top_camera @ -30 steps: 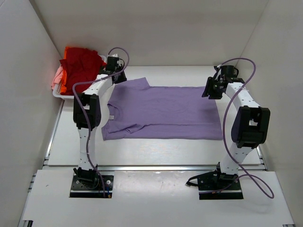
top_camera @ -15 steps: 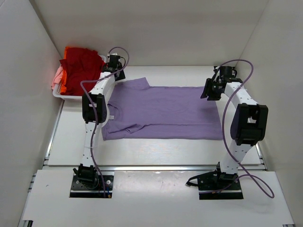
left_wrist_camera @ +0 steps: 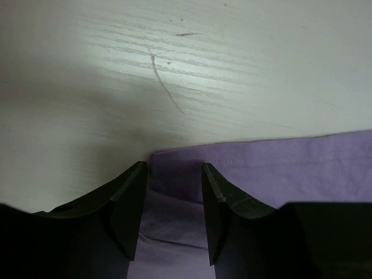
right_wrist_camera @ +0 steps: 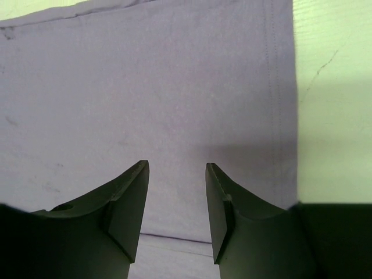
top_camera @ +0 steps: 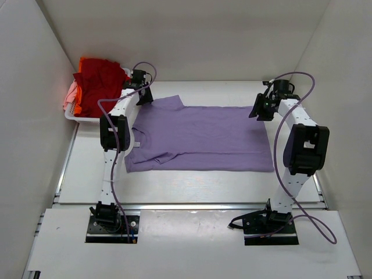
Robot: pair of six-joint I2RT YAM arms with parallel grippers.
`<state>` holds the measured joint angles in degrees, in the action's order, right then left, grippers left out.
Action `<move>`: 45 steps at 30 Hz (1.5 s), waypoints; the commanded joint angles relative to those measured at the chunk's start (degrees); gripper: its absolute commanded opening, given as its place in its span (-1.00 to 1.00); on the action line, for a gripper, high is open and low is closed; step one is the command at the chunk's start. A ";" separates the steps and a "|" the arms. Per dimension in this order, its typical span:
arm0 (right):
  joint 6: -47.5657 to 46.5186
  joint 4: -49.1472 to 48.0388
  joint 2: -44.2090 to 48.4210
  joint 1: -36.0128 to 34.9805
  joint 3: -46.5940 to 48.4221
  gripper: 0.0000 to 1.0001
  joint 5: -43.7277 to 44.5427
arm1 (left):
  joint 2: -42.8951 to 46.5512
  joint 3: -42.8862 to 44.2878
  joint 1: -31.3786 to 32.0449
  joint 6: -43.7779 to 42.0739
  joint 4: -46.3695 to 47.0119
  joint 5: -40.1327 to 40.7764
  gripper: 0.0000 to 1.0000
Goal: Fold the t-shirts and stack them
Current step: Grap the side of the flattened tshirt furthest away from the robot with both arms
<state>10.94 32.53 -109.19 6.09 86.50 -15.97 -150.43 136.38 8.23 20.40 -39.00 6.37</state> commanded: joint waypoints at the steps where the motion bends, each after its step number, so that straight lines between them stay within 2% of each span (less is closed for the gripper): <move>1: 0.57 -2.21 -2.07 0.68 3.14 -0.17 0.32 | 2.25 0.38 -0.06 0.08 -3.53 -4.78 0.06; 3: 1.01 -1.95 -4.00 1.38 5.59 -0.16 0.50 | 1.11 2.74 0.91 0.34 -5.37 -5.23 0.02; 4: 1.10 -1.60 -4.97 1.73 6.57 -0.13 1.02 | 0.41 3.36 1.00 0.43 -6.43 -5.49 -0.08; 6: 1.71 -1.07 -8.66 1.82 10.60 -0.09 2.51 | -0.21 4.33 1.52 0.34 -7.57 -6.37 -0.38; 8: 2.33 -0.90 -10.69 2.70 13.42 0.00 3.83 | -0.21 4.69 1.44 0.34 -7.66 -6.72 -0.91; 9: 2.94 -0.72 -12.61 3.05 15.09 0.09 4.71 | -0.13 4.34 1.53 0.34 -7.14 -6.98 -0.98; 19: 4.35 7.19 -30.20 2.70 36.89 0.14 7.35 | 2.77 2.84 1.79 -0.63 -4.59 -8.04 -1.00; 24: 5.41 10.79 -36.08 2.44 46.11 0.04 7.09 | 4.27 2.76 1.18 -0.63 -3.63 -9.27 -1.00; 25: 5.76 11.32 -36.44 2.09 47.17 -0.03 7.18 | 4.36 2.49 1.26 -0.63 -3.97 -8.84 -1.00; 27: 5.50 12.28 -38.11 2.52 50.33 -0.31 6.83 | 4.62 2.93 1.09 -0.54 -4.23 -9.36 -1.00; 28: 5.76 12.81 -38.90 2.70 51.39 -0.67 6.39 | 4.71 2.93 0.83 -0.37 -3.89 -9.36 -1.00; 29: 5.59 12.90 -38.91 2.79 52.10 -0.93 6.21 | 4.79 3.02 0.48 -0.36 -3.97 -9.45 -1.00; 30: 5.67 13.51 -39.34 2.88 52.54 -1.00 6.04 | 5.06 3.28 0.39 -0.71 -3.63 -9.80 -1.00; 38: 4.35 14.23 -38.04 2.61 53.78 -1.00 5.69 | 8.21 3.90 -1.11 0.25 -2.22 -11.81 -1.00; 45: 1.99 12.82 -35.75 1.91 53.77 -0.99 5.94 | 15.86 -3.56 -1.46 0.16 2.52 -13.83 -1.00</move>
<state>14.72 46.74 -148.55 8.60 138.04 -10.15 -144.16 135.00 6.81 20.43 -40.69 -5.19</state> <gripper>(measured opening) 0.002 0.025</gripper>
